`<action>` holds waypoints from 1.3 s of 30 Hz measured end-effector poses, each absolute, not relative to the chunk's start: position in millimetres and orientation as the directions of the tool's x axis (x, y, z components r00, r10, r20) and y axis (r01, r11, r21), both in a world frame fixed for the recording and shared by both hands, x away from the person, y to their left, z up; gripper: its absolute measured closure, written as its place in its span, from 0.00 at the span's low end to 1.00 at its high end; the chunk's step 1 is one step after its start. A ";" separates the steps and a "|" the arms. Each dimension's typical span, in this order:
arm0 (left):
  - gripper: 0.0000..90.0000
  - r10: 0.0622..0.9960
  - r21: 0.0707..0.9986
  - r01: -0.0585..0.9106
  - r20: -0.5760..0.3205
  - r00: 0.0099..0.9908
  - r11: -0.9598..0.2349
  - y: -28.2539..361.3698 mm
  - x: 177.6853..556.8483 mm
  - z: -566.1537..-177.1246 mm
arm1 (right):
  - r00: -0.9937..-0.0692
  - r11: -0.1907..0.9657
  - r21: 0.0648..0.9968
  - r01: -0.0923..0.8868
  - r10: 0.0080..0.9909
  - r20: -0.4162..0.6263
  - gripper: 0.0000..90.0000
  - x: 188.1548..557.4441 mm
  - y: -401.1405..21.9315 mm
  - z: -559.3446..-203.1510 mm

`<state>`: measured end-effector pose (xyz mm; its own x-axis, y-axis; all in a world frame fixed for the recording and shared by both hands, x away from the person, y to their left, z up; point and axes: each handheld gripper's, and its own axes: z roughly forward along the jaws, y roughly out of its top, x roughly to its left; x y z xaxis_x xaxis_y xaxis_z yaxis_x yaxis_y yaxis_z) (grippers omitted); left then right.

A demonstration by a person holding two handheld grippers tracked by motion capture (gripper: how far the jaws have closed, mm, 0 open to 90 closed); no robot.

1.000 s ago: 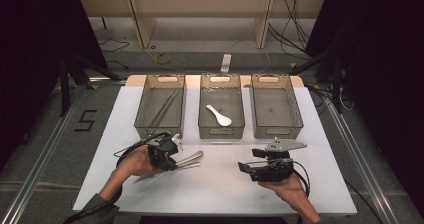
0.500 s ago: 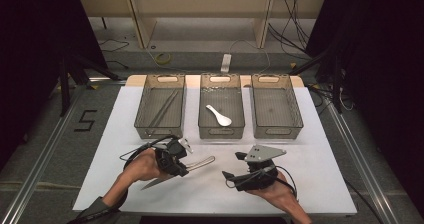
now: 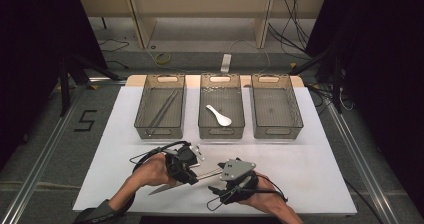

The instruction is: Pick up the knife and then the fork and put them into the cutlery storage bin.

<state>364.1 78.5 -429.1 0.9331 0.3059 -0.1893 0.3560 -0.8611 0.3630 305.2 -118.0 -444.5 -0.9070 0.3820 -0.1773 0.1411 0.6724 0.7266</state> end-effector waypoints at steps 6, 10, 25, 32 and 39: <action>0.88 0.285 0.352 0.340 -0.199 0.938 -0.872 70.0 362.9 -428.4 | -0.912 0.727 0.680 0.093 0.337 -0.235 0.40 304.2 -110.5 -451.8; 0.88 0.273 0.360 0.338 -0.220 0.937 -0.870 65.5 361.6 -426.5 | -0.912 0.741 0.668 0.066 0.317 -0.261 0.46 304.0 -107.8 -454.0; 0.88 0.235 0.370 0.322 -0.260 0.936 -0.871 59.3 355.4 -422.7 | -0.917 0.804 0.594 -0.036 0.209 -0.339 0.75 300.1 -101.4 -459.3; 0.88 0.216 0.357 0.304 -0.267 0.939 -0.883 57.4 353.6 -424.1 | -0.925 0.823 0.561 -0.084 0.145 -0.352 0.83 296.7 -100.6 -460.0; 0.88 0.201 0.370 0.296 -0.274 0.940 -0.880 57.3 353.3 -423.8 | -0.938 0.832 0.539 -0.133 0.070 -0.339 0.94 295.6 -100.7 -461.7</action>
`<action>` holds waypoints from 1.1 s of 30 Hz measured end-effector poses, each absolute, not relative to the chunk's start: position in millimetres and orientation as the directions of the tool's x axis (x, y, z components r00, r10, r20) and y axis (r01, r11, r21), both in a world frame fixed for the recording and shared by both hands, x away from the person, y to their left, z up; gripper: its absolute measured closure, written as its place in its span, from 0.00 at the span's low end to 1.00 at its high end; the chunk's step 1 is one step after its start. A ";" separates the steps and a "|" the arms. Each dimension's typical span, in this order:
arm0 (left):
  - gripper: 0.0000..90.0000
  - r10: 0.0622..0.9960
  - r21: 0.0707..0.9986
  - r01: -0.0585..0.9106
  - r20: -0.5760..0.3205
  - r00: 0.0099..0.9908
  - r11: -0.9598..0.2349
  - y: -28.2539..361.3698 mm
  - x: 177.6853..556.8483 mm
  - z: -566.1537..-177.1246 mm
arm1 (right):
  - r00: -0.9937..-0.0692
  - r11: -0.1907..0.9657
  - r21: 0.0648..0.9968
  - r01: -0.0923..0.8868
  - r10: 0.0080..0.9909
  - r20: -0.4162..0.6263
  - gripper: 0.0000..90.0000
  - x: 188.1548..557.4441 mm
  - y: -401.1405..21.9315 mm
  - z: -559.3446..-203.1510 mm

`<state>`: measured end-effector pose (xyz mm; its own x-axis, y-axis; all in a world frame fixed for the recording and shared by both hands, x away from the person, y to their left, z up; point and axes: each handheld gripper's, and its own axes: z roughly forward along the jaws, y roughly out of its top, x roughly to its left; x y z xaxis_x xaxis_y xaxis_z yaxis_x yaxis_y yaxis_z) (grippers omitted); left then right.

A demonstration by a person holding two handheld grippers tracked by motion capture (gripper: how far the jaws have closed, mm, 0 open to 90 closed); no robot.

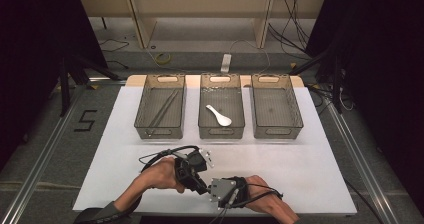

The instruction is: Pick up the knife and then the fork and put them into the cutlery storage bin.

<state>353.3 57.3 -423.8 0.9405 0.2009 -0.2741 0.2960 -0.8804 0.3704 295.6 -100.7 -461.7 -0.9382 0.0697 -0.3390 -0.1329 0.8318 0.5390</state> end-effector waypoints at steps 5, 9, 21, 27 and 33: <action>0.81 0.219 0.422 0.309 -0.248 0.944 -0.853 60.2 354.5 -416.1 | -0.937 0.838 0.530 -0.130 0.070 -0.341 0.94 295.8 -102.1 -459.4; 0.65 0.251 0.466 0.313 -0.192 0.949 -0.827 67.8 354.9 -405.3 | -0.936 0.847 0.518 -0.119 0.078 -0.343 0.94 296.7 -102.9 -461.8; 0.28 0.452 0.713 0.349 -0.051 0.891 -0.608 95.4 368.4 -381.4 | -0.903 0.847 0.529 0.055 0.269 -0.336 0.94 327.2 -134.1 -456.8; 0.23 0.505 0.775 0.354 -0.052 0.861 -0.524 107.2 371.7 -377.4 | -0.870 0.828 0.536 0.166 0.379 -0.316 0.94 339.6 -149.8 -453.9; 0.20 0.551 0.816 0.348 -0.044 0.833 -0.462 119.9 373.0 -380.7 | -0.842 0.788 0.565 0.242 0.460 -0.281 0.94 348.3 -162.2 -449.2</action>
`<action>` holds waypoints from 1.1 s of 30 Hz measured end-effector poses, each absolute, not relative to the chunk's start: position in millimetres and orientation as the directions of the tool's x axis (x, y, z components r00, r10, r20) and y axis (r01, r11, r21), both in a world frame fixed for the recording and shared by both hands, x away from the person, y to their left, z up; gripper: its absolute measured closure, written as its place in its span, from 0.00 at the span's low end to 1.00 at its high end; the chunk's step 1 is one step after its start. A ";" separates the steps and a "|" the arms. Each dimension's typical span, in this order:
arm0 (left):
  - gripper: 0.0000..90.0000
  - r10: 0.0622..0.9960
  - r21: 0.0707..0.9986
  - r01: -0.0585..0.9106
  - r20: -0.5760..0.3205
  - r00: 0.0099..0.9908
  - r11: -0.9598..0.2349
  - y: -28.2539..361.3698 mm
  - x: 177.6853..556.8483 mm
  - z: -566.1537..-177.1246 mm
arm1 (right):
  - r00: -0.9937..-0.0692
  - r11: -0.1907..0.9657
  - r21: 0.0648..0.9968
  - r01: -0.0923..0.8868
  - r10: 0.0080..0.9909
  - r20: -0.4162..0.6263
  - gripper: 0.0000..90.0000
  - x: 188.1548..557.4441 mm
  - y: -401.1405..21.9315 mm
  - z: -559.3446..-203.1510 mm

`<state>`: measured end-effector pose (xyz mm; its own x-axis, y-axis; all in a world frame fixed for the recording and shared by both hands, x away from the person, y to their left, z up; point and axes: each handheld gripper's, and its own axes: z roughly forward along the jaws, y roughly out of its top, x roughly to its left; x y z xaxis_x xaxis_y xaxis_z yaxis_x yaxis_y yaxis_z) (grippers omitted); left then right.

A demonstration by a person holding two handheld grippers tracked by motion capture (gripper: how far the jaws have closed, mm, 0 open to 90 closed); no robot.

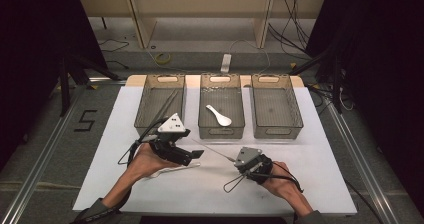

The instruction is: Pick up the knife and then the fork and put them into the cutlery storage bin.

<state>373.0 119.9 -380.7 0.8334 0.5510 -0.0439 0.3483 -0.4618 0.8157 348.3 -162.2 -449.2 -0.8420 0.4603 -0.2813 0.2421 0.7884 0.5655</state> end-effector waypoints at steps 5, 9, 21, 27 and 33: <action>0.20 0.592 0.837 0.370 -0.070 0.803 -0.404 132.6 375.2 -387.0 | -0.814 0.747 0.594 0.300 0.525 -0.250 0.94 353.6 -173.3 -443.1; 0.19 0.616 0.826 0.397 -0.078 0.784 -0.401 140.9 375.3 -396.0 | -0.799 0.717 0.616 0.327 0.557 -0.225 0.94 355.6 -180.6 -436.5; 0.18 0.657 0.819 0.420 -0.072 0.750 -0.390 161.3 372.1 -414.2 | -0.692 0.547 0.719 0.429 0.710 -0.128 0.94 387.9 -215.9 -402.8; 0.17 0.654 0.843 0.414 -0.103 0.750 -0.343 166.4 371.7 -418.3 | -0.631 0.497 0.728 0.473 0.767 -0.114 0.94 415.1 -225.4 -385.6; 0.17 0.662 0.869 0.401 -0.119 0.740 -0.291 171.8 367.6 -414.6 | -0.589 0.453 0.734 0.506 0.803 -0.089 0.94 442.3 -231.2 -370.9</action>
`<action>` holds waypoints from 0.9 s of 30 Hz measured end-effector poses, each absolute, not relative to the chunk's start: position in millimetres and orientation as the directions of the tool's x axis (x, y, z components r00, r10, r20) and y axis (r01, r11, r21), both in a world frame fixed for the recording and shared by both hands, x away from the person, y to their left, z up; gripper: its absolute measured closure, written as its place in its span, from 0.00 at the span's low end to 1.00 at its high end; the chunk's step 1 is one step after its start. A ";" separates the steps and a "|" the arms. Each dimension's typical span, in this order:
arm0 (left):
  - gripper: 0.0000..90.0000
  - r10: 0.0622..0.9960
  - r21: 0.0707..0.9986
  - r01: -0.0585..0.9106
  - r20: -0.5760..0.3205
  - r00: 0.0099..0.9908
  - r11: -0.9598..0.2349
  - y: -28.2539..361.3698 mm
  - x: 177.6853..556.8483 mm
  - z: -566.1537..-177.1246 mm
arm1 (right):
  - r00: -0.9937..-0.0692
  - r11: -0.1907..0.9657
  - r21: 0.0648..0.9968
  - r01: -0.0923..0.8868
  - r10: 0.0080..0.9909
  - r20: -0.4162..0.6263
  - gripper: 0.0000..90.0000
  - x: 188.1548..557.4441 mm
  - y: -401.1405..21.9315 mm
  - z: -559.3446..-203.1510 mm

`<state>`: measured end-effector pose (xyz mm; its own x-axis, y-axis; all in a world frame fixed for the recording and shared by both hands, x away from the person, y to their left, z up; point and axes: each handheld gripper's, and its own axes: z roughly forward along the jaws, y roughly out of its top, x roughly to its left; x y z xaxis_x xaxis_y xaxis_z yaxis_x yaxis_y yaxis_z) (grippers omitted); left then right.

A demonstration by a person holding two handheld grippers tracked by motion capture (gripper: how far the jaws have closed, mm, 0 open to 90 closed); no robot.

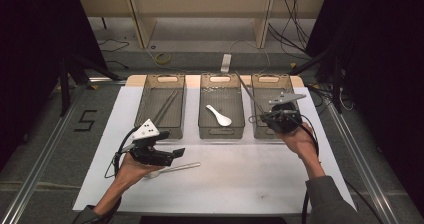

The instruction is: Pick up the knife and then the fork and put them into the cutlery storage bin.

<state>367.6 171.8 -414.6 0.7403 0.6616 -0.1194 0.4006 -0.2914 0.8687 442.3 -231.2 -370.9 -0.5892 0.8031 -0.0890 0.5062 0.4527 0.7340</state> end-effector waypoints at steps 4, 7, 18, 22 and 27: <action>0.17 0.668 0.867 0.406 -0.121 0.734 -0.289 172.5 366.3 -415.8 | -0.559 0.415 0.737 0.533 0.827 -0.062 0.94 458.2 -235.6 -366.3; 0.17 0.669 0.871 0.403 -0.123 0.733 -0.281 172.1 365.3 -416.0 | -0.535 0.391 0.732 0.557 0.844 -0.044 0.94 468.7 -238.4 -364.6; 0.17 0.677 0.875 0.397 -0.115 0.727 -0.277 173.4 364.1 -418.9 | -0.423 0.308 0.699 0.646 0.906 -0.008 0.94 506.6 -251.1 -378.8; 0.17 0.676 0.873 0.402 -0.121 0.727 -0.276 172.8 364.7 -419.5 | -0.381 0.273 0.691 0.669 0.924 0.003 0.94 515.0 -255.5 -385.5; 0.17 0.672 0.874 0.392 -0.108 0.733 -0.288 172.4 363.8 -418.6 | -0.355 0.263 0.667 0.697 0.935 0.002 0.94 521.0 -254.0 -395.1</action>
